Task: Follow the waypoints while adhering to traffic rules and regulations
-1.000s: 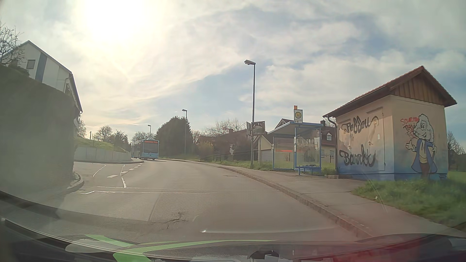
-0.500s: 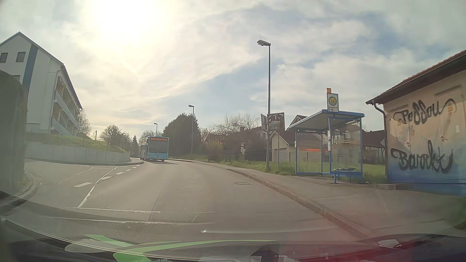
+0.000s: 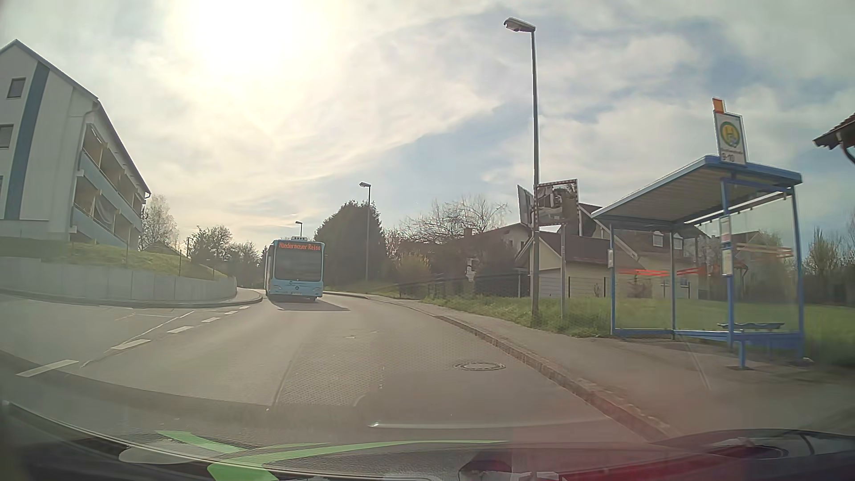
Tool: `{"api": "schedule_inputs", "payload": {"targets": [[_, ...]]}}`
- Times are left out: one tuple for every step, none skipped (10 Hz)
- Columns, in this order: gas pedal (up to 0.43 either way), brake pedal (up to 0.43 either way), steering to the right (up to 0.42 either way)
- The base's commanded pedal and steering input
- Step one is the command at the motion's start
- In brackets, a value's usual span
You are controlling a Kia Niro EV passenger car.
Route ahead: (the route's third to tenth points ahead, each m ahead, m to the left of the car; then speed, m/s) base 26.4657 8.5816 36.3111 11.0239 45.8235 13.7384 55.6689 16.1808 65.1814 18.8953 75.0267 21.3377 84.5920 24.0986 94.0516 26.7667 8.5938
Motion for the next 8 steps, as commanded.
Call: {"api": "schedule_inputs", "payload": {"targets": [[0.299,0.000,-0.043],[0.311,0.000,-0.042],[0.319,0.000,-0.042],[0.331,0.000,-0.042],[0.339,0.000,-0.043],[0.358,0.000,-0.042],[0.358,0.000,-0.043],[0.358,0.000,-0.050]]}}
